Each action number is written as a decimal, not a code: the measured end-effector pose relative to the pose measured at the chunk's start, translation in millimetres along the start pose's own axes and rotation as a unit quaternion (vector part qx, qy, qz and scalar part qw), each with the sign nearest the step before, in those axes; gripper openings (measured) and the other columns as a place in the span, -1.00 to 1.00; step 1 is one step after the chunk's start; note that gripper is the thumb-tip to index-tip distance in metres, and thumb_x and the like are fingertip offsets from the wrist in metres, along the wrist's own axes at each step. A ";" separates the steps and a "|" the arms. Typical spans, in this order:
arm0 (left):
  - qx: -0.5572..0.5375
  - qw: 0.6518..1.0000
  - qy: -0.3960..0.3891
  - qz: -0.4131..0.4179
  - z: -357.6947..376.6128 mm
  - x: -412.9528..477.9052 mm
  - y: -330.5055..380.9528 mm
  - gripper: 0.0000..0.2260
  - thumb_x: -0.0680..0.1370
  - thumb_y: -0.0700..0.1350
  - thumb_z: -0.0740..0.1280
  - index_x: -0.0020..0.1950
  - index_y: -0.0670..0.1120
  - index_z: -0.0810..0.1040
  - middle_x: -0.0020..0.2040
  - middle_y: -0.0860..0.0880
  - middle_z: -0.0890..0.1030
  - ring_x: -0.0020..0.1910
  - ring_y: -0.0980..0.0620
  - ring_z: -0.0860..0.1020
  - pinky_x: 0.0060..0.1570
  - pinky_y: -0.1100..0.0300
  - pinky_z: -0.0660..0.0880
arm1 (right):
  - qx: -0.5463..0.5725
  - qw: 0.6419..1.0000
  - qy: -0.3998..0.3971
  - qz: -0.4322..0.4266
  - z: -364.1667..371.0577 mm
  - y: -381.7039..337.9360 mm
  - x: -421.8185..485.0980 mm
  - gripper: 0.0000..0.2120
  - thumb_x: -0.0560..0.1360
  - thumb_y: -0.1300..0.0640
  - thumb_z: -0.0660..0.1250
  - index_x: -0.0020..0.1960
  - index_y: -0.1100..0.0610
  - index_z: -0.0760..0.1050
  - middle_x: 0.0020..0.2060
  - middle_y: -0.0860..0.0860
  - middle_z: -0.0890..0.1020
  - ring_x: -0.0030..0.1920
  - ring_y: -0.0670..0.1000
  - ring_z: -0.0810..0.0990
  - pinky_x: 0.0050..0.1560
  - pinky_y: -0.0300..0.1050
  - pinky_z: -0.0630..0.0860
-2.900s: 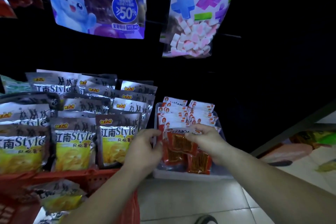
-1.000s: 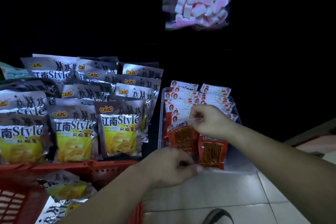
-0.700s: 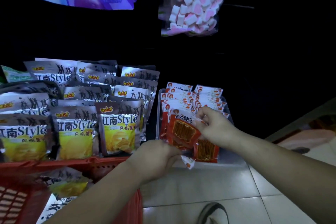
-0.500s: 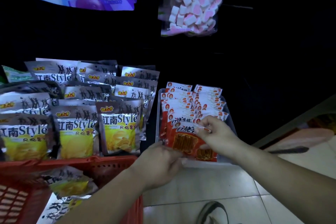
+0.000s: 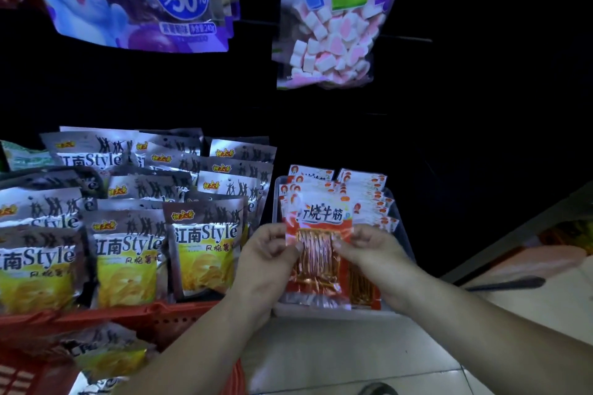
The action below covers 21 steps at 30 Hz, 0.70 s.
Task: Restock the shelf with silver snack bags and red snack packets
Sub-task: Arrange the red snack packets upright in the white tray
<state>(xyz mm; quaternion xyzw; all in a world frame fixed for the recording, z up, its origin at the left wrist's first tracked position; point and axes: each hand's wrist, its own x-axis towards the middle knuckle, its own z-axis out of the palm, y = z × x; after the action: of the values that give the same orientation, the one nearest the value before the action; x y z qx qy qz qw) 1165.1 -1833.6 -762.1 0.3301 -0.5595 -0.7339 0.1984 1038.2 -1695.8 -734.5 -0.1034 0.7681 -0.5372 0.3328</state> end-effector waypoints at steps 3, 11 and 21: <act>0.003 1.000 0.025 0.004 5.1 -1.8 -6.9 -0.61 0.52 -0.31 0.48 0.28 -0.03 0.49 -0.15 -0.09 0.74 -0.13 -0.06 0.71 -0.03 -0.03 0.64 | 0.057 0.998 0.026 -0.010 3.8 1.6 -5.1 -0.77 0.55 0.27 0.46 0.15 0.04 0.58 -0.07 0.08 0.76 -0.02 0.12 0.75 -0.11 -0.03 0.67; -0.008 0.999 0.028 0.023 7.9 -4.4 -4.2 -0.49 0.55 -0.33 0.44 0.44 0.02 0.47 -0.02 0.02 0.75 0.02 0.09 0.70 0.13 0.01 0.63 | 0.036 0.997 0.028 -0.062 9.8 -3.7 -10.3 -0.41 0.55 0.33 0.44 0.47 -0.10 0.42 -0.11 0.06 0.74 -0.09 -0.13 0.73 -0.19 -0.30 0.62; 0.011 0.991 -0.116 -0.059 -2.8 -11.7 2.2 -0.19 0.50 -0.41 0.45 0.53 0.28 0.28 0.18 0.02 0.69 -0.04 -0.11 0.73 -0.31 0.01 0.66 | 0.061 0.996 0.057 -0.038 5.4 -6.8 -2.1 -0.33 0.52 0.42 0.43 0.43 -0.16 0.39 -0.01 0.03 0.75 0.00 0.08 0.75 -0.05 0.06 0.71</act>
<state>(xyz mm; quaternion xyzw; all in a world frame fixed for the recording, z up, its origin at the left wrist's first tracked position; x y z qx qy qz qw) 1175.1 -1828.4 -757.4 0.2775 -0.5661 -0.7716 0.0847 1041.8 -1701.6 -728.7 -0.0815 0.7474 -0.6002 0.2730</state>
